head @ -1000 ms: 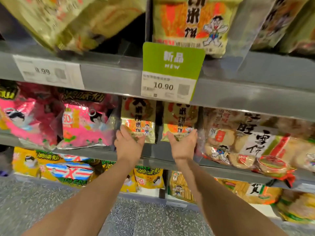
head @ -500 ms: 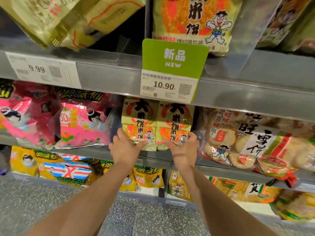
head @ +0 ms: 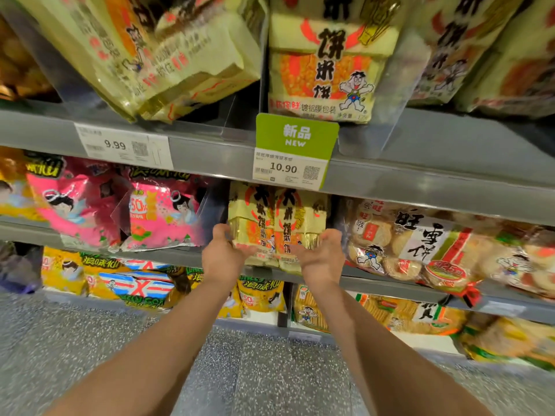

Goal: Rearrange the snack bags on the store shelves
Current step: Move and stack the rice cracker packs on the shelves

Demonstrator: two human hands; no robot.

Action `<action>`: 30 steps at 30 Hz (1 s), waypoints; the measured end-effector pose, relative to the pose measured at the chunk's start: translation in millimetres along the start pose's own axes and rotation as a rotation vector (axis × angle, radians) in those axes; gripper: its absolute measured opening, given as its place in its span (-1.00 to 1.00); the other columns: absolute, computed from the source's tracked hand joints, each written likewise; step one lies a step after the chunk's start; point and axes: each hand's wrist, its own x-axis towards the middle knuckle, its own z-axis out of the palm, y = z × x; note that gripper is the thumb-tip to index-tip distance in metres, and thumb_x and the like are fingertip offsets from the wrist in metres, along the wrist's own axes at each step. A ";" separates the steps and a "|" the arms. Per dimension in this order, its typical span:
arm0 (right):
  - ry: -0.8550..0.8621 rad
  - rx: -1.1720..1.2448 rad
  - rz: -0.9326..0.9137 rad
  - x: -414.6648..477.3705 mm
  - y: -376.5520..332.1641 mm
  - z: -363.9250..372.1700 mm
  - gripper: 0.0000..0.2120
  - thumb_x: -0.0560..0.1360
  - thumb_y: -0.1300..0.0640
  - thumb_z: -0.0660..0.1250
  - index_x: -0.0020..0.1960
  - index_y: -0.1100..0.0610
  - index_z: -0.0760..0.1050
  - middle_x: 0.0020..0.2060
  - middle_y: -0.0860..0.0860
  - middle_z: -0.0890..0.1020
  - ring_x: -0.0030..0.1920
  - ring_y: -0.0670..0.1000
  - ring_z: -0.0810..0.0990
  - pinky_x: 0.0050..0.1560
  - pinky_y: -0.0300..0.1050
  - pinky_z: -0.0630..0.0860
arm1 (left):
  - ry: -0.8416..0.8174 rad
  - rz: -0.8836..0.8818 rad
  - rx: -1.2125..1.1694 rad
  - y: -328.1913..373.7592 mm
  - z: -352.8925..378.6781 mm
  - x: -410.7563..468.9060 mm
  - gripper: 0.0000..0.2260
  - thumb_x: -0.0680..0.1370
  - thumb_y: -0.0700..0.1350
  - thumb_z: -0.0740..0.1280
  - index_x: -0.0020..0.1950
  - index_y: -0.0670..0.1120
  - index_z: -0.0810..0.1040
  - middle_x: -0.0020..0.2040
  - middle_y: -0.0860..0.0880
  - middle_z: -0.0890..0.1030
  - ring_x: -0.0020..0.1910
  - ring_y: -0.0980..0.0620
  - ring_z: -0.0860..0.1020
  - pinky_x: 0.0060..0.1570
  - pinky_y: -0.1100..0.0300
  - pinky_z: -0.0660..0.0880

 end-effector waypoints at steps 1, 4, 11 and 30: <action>0.018 0.007 -0.007 -6.3 -5.5 -6.3 -0.57 0.34 0.14 0.51 -0.07 0.10 0.25 -0.33 -0.06 0.35 -0.37 -0.06 0.33 -0.51 -0.35 0.28 | -0.011 0.003 -0.010 6.6 -4.4 -7.0 -0.54 0.39 0.00 0.46 0.14 -0.14 0.33 -0.03 -0.06 0.51 -0.09 -0.13 0.48 -0.19 0.17 0.28; 0.039 0.056 -0.010 -29.3 -17.0 -28.4 -0.58 0.33 0.16 0.49 -0.02 0.08 0.27 -0.31 -0.07 0.39 -0.30 -0.04 0.40 -0.35 -0.33 0.34 | -0.018 -0.021 -0.033 23.1 -18.4 -32.4 -0.66 0.44 -0.01 0.42 0.00 -0.12 0.32 -0.19 -0.07 0.46 -0.17 -0.10 0.42 -0.21 0.15 0.28; -0.088 0.031 0.105 -95.3 -26.0 -88.2 -0.66 0.40 0.33 0.37 0.03 0.13 0.26 -0.24 0.01 0.48 -0.40 -0.09 0.42 -0.58 -0.41 0.31 | -0.040 -0.029 -0.098 22.4 -58.0 -111.9 -0.75 0.54 -0.06 0.27 0.09 -0.22 0.46 -0.03 -0.27 0.60 0.00 -0.23 0.53 -0.18 0.07 0.32; -0.234 0.180 0.029 -268.4 -53.7 -303.3 -0.49 0.32 0.15 0.52 0.06 0.16 0.25 -0.33 -0.01 0.42 -0.40 -0.05 0.37 -0.41 -0.12 0.32 | 0.003 0.028 -0.331 76.3 -146.5 -363.3 -0.87 0.55 -0.02 0.26 0.00 -0.07 0.47 -0.13 -0.11 0.55 -0.02 -0.17 0.53 -0.17 0.08 0.31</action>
